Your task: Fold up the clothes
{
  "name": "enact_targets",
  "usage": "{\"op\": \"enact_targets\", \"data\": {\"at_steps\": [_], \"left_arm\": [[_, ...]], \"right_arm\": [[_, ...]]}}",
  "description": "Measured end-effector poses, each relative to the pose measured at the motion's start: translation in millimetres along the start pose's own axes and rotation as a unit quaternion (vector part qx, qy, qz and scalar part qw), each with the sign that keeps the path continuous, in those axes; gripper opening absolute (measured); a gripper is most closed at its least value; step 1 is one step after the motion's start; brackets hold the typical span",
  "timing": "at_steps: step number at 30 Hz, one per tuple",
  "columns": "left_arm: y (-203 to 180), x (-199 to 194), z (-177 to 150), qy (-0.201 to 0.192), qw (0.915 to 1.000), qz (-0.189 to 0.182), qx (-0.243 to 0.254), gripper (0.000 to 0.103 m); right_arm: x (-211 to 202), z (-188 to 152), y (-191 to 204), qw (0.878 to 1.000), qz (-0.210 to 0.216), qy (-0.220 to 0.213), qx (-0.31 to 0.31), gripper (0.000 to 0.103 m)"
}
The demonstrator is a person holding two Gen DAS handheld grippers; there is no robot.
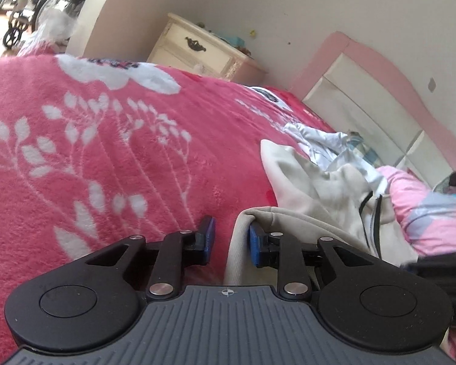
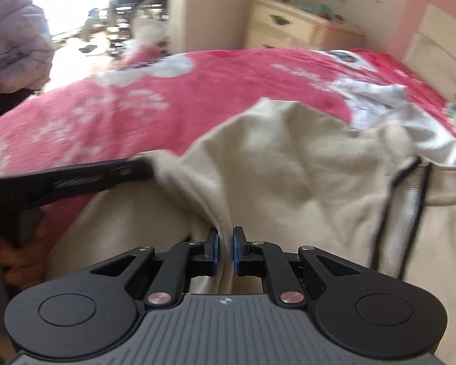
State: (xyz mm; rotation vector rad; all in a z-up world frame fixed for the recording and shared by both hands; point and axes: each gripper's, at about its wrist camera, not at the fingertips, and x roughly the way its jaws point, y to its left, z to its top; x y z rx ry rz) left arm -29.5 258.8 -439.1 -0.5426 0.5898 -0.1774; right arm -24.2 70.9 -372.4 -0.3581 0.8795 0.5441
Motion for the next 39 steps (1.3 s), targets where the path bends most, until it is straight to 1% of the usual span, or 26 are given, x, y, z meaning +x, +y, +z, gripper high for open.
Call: {"op": "enact_targets", "data": {"at_steps": [2,5,6,7,8,10,12,14,16,18,19,21,23,24,26,29,30,31,33,34,36,38,39], "left_arm": [[3,1,1,0.001,0.9999,-0.001,-0.011,0.023],[6,1,3,0.003,0.9998,-0.002,-0.021,0.022],[6,2,3,0.003,0.9998,-0.002,-0.022,0.022],[6,2,4,0.002,0.9997,-0.003,-0.023,0.022],[7,2,4,0.002,0.9997,-0.003,-0.023,0.022],[7,2,4,0.002,0.9997,-0.004,-0.025,0.022],[8,2,5,0.002,0.9996,-0.005,-0.028,0.022],[8,1,5,0.002,0.9994,-0.007,-0.032,0.022],[9,1,6,0.003,0.9993,-0.009,-0.037,0.022],[10,1,5,0.004,0.9992,-0.009,-0.039,0.022],[10,1,5,0.004,0.9991,-0.009,-0.041,0.022],[9,1,3,0.003,0.999,-0.009,-0.044,0.022],[12,-2,4,-0.004,0.9981,-0.012,-0.06,0.021],[16,-7,6,-0.023,0.997,-0.008,-0.074,0.021],[28,-17,10,-0.058,0.992,-0.005,-0.112,0.024],[40,-18,9,-0.067,0.9851,-0.023,-0.157,0.025],[44,-18,9,-0.07,0.9823,-0.029,-0.171,0.028],[40,-17,9,-0.068,0.9841,-0.037,-0.16,0.033],[28,-12,8,-0.053,0.9891,-0.05,-0.128,0.033],[21,-8,7,-0.042,0.9921,-0.051,-0.107,0.033],[10,-3,4,-0.028,0.9962,-0.041,-0.072,0.033],[1,2,1,-0.018,0.9986,-0.027,-0.042,0.033],[-1,4,-1,-0.015,0.9991,-0.018,-0.035,0.033]], "right_arm": [[3,-7,15,0.999,0.026,0.024,-0.038,0.012],[2,-13,29,0.995,0.035,0.043,-0.085,0.016],[-1,-12,30,0.994,0.04,0.044,-0.092,0.021],[-6,-9,26,0.994,0.056,0.042,-0.081,0.024],[-10,-3,17,0.995,0.078,0.038,-0.055,0.027],[-18,9,-5,0.993,0.118,0.025,0.006,0.027],[-23,21,-21,0.99,0.13,-0.001,0.053,0.027],[-25,31,-28,0.989,0.129,-0.025,0.07,0.026],[-21,38,-24,0.991,0.113,-0.036,0.059,0.023],[-10,41,-14,0.994,0.099,-0.035,0.034,0.02],[-2,40,-8,0.995,0.097,-0.03,0.02,0.016],[15,37,1,0.995,0.095,-0.02,-0.002,0.015],[29,34,6,0.995,0.096,-0.017,-0.005,0.014],[35,32,7,0.995,0.098,-0.019,0.0,0.014],[42,31,9,0.994,0.103,-0.026,0.008,0.014],[47,27,15,0.995,0.094,-0.029,-0.008,0.014],[45,26,16,0.995,0.092,-0.03,-0.014,0.015],[40,25,16,0.995,0.092,-0.03,-0.016,0.015],[29,25,10,0.995,0.1,-0.028,-0.006,0.016],[23,26,5,0.994,0.104,-0.029,0.003,0.016],[11,29,-11,0.994,0.099,-0.032,0.032,0.019],[9,38,-29,0.992,0.092,-0.036,0.078,0.03],[9,42,-38,0.99,0.088,-0.038,0.101,0.032]]}}
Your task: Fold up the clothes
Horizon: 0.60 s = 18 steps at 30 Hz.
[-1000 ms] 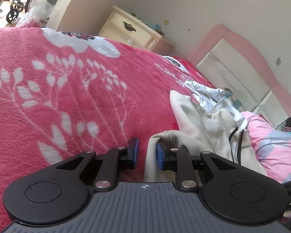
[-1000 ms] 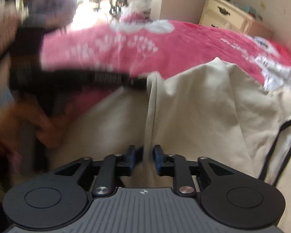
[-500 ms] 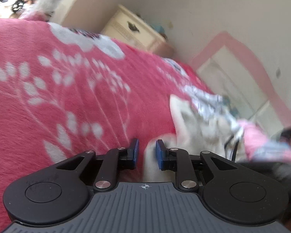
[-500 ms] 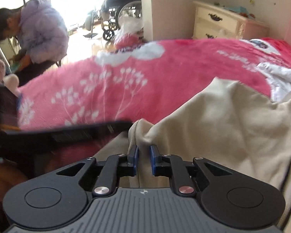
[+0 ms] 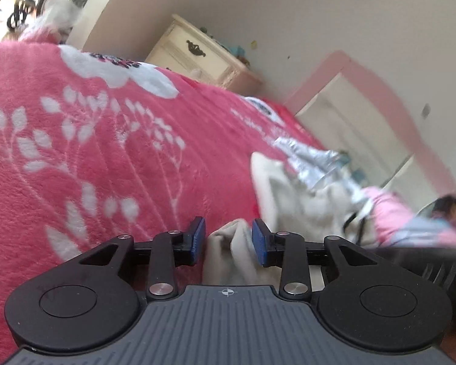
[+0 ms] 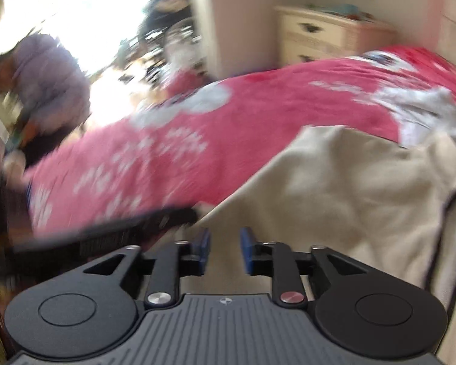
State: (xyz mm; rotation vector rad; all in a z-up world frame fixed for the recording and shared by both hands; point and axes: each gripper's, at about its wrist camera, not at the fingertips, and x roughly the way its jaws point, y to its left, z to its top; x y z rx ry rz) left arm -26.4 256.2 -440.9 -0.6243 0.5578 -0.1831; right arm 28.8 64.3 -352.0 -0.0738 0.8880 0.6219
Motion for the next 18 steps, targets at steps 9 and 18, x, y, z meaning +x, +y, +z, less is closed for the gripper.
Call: {"op": "enact_targets", "data": {"at_steps": [9,18], "left_arm": [[3,2,1,0.002,0.9999,0.011,0.002,0.033],[4,1,0,0.001,0.9999,0.012,0.007,0.032]], "right_arm": [[74,40,9,0.996,-0.061,0.058,0.042,0.047],[55,26,-21,0.986,-0.048,-0.016,0.162,0.005]]}}
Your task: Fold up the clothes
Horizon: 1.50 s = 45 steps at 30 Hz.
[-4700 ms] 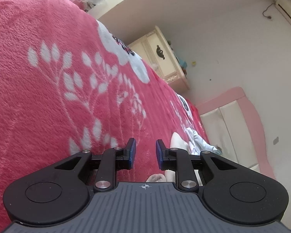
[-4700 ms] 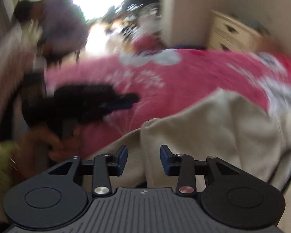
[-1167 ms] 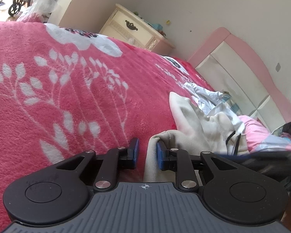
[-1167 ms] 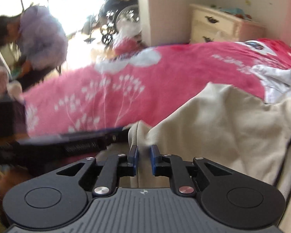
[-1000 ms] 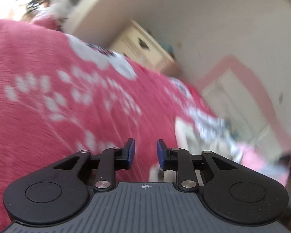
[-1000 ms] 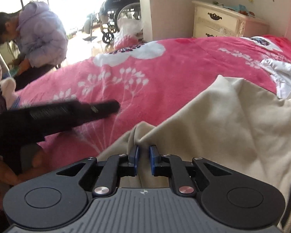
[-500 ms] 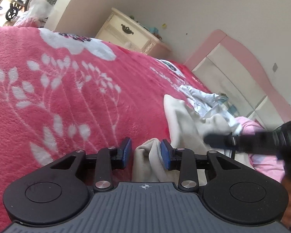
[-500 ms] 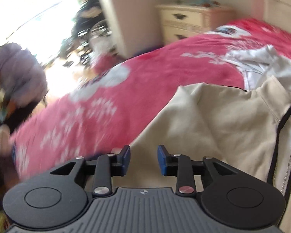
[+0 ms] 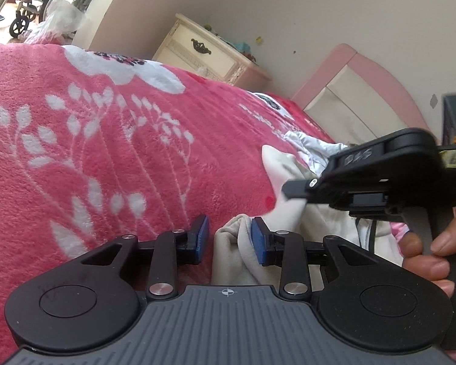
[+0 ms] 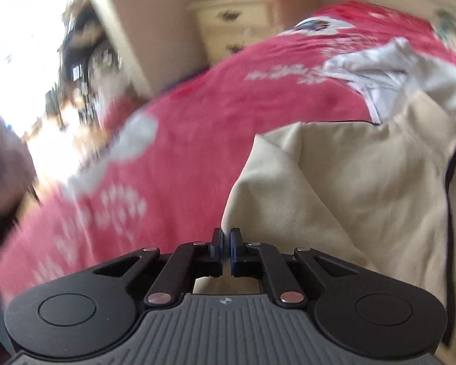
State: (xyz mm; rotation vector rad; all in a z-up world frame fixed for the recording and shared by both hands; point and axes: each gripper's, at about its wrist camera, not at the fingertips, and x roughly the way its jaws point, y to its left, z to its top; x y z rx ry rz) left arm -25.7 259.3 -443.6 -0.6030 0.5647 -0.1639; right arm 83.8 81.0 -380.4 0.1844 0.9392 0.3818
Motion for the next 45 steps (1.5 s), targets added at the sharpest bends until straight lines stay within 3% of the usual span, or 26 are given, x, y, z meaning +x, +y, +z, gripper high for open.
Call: {"op": "enact_targets", "data": {"at_steps": [5,9,15,20,23,24,28,34,37,41,43,45], "left_arm": [[0,-11,3,-0.016,0.9997,-0.02,-0.006,0.034],[-17,-20,11,-0.019,0.9957,-0.086,0.028,0.061],[-43,-11,22,-0.003,0.9902,-0.073,0.119,0.068],[-56,3,29,0.026,0.9777,-0.081,0.192,0.067],[-63,7,21,0.04,0.9679,-0.085,0.233,0.056],[-62,8,18,0.044,0.9669,-0.083,0.237,0.047],[-51,10,17,0.053,0.9718,-0.086,0.213,0.028],[-30,4,22,0.045,0.9887,-0.087,0.114,0.02],[-12,3,22,0.05,0.9948,-0.081,0.034,0.02],[11,2,21,0.063,0.9938,-0.077,-0.049,0.02],[13,-5,20,0.06,0.9945,-0.074,-0.044,0.024],[7,-11,19,0.055,0.9972,-0.048,-0.018,0.038]], "right_arm": [[-4,-2,-17,0.997,0.034,-0.015,0.063,0.005],[-14,5,-27,0.995,0.065,-0.019,0.079,0.005],[-22,9,-36,0.991,0.103,-0.009,0.082,0.005],[-20,11,-47,0.985,0.131,0.0,0.113,0.005],[-16,10,-51,0.981,0.143,0.005,0.129,0.006],[-14,10,-52,0.98,0.146,0.007,0.134,0.006],[-11,8,-53,0.977,0.158,0.006,0.141,0.006],[0,3,-50,0.974,0.167,-0.005,0.151,0.006],[11,-3,-45,0.975,0.156,-0.007,0.155,0.006],[29,-11,-44,0.976,0.143,-0.01,0.166,0.006],[35,-15,-47,0.974,0.141,-0.012,0.177,0.006],[38,-17,-49,0.973,0.147,-0.018,0.18,0.007]]}}
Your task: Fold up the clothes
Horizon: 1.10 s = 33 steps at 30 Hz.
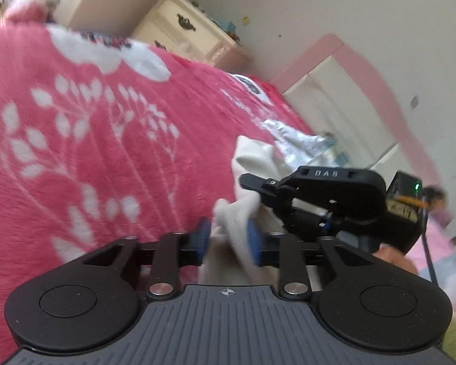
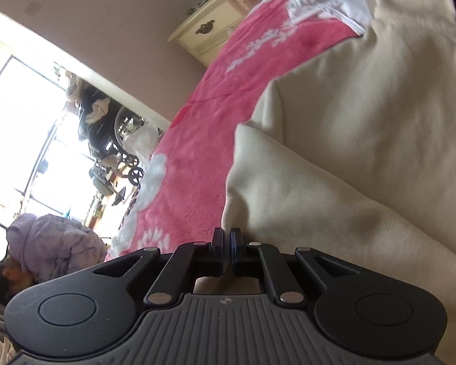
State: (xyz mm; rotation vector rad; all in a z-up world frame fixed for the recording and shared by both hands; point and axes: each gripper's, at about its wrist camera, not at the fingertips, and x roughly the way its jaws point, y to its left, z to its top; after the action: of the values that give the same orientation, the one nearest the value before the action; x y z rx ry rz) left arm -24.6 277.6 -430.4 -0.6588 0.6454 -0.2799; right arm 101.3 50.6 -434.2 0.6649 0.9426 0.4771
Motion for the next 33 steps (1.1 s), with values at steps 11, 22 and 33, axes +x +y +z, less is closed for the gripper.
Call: {"op": "enact_targets", "data": {"at_steps": [11,22,33], "left_arm": [[8,-14,-3,-0.059,0.9965,0.055,-0.023,0.042],[-29,-36,0,-0.11,0.9916,0.068,0.008,0.042],[-69,-17,-45,-0.031,0.992,0.097,0.074,0.042]], "right_arm": [[-117,4,16,0.997,-0.009,-0.024,-0.074,0.034],[-295,-35,-48,0.981,-0.183,0.001,-0.07,0.028],[-268,-125,-48,0.941,-0.237,0.144,-0.194,0.022]]}}
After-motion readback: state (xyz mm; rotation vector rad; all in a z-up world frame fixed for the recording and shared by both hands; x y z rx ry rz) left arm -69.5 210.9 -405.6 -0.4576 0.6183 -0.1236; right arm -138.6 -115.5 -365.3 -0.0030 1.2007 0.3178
